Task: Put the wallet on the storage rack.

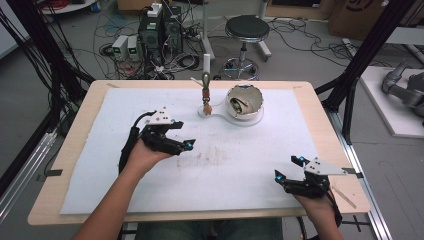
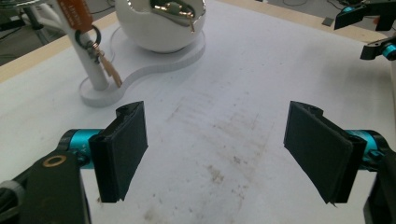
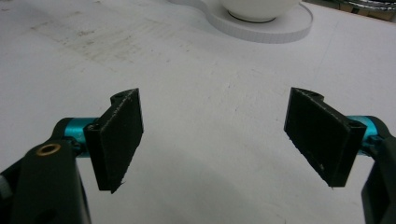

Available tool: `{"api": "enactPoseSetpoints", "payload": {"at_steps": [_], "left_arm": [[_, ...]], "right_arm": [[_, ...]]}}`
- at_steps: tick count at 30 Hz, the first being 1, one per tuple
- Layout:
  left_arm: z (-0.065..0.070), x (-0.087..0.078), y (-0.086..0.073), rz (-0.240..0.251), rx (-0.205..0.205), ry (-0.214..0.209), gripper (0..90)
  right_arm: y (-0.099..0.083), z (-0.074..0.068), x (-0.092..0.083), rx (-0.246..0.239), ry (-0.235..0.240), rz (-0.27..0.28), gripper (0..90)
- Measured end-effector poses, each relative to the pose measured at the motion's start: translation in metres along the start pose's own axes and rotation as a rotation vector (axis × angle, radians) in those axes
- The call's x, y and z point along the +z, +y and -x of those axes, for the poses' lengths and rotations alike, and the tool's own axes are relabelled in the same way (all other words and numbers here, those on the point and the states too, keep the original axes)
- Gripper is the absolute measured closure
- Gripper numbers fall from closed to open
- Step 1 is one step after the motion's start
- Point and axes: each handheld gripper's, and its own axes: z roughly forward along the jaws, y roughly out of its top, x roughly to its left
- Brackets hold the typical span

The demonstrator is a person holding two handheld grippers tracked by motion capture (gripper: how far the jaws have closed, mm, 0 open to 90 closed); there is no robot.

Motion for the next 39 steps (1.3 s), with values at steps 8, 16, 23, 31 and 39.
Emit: {"api": "enactPoseSetpoints", "payload": {"at_steps": [8, 16, 23, 31, 39], "left_arm": [[0.002, -0.034, -0.026, 0.032, -0.028, 0.066, 21.5], [0.005, -0.046, -0.049, 0.064, -0.053, 0.095, 20.8], [0.005, -0.059, -0.064, 0.094, -0.084, 0.112, 20.7], [0.005, -0.075, -0.090, 0.096, -0.099, 0.156, 20.7], [0.005, -0.078, -0.108, 0.087, -0.087, 0.214, 20.7]], "right_arm": [[0.005, -0.005, 0.010, -0.018, 0.028, 0.000, 20.0], [0.011, -0.005, 0.019, -0.022, 0.038, 0.000, 20.0], [0.016, -0.003, 0.029, -0.032, 0.046, 0.007, 20.0], [0.022, 0.001, 0.042, -0.032, 0.055, 0.007, 20.0], [0.029, 0.003, 0.056, -0.033, 0.059, 0.008, 20.0]]}}
